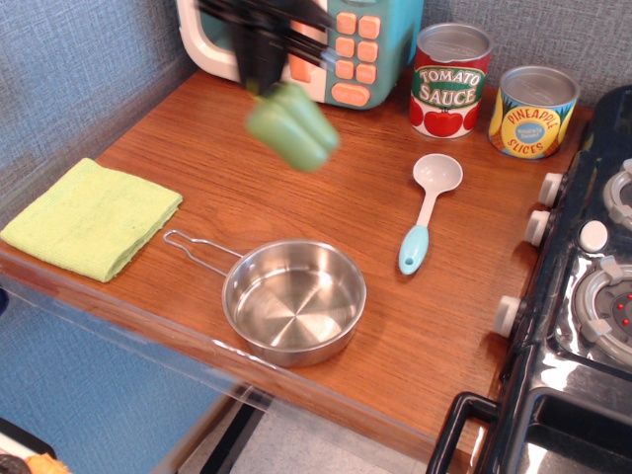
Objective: Put the pepper to the left of the spoon.
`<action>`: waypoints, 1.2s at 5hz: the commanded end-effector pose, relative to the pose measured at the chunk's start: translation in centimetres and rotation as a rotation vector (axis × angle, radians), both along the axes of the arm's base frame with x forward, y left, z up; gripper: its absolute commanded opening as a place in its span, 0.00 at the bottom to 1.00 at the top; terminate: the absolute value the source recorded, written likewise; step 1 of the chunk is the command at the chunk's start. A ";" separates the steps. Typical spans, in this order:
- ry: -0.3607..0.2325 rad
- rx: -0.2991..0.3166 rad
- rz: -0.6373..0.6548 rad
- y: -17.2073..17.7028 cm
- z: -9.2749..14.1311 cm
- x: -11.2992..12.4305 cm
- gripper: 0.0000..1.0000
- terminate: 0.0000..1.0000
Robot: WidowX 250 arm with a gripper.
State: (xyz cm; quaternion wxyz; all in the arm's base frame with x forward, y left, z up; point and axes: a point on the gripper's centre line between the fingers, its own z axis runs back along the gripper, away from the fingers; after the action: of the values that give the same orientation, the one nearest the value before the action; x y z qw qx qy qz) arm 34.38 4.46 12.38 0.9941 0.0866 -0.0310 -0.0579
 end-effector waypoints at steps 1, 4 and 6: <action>-0.001 0.158 0.004 -2.2 -1.2 3.0 0.00 0.00; 0.052 0.233 -0.016 -0.7 -2.9 2.2 1.00 0.00; 0.040 0.215 -0.017 -0.6 -2.2 1.7 1.00 0.00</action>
State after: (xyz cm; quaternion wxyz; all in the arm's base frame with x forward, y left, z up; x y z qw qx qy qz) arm 36.71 3.54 7.49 0.9783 0.1869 0.0328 -0.0835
